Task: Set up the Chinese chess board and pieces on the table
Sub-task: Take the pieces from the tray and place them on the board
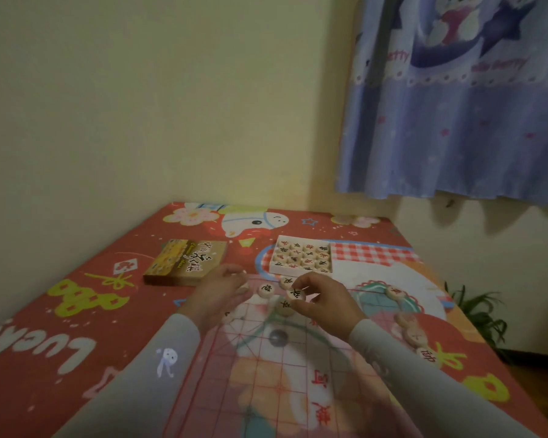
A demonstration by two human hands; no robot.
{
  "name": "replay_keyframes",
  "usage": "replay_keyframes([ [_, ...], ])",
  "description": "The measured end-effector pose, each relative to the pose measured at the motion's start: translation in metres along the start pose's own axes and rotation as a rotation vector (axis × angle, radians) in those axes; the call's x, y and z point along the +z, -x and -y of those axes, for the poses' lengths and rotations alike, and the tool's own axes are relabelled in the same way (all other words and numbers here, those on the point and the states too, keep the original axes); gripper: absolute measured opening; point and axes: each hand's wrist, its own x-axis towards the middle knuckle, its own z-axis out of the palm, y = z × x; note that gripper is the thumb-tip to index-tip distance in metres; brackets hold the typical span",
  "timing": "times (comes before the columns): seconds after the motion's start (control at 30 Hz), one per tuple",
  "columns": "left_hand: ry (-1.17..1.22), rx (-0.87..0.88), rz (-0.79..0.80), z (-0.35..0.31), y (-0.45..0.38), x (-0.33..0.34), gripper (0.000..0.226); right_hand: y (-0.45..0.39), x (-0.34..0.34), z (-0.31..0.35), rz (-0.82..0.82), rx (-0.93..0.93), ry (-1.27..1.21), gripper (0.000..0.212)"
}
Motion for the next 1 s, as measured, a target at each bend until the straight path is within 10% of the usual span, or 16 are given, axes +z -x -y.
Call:
replay_keyframes([
  [0.73,-0.034,-0.047,0.024,0.018,0.006,-0.017,0.021,0.038,0.045,-0.020,0.163,-0.018,0.229,0.013],
  [1.0,-0.197,0.001,0.154,0.019,0.015,-0.010,0.035,0.035,0.027,-0.019,-0.069,0.074,-0.022,0.007],
])
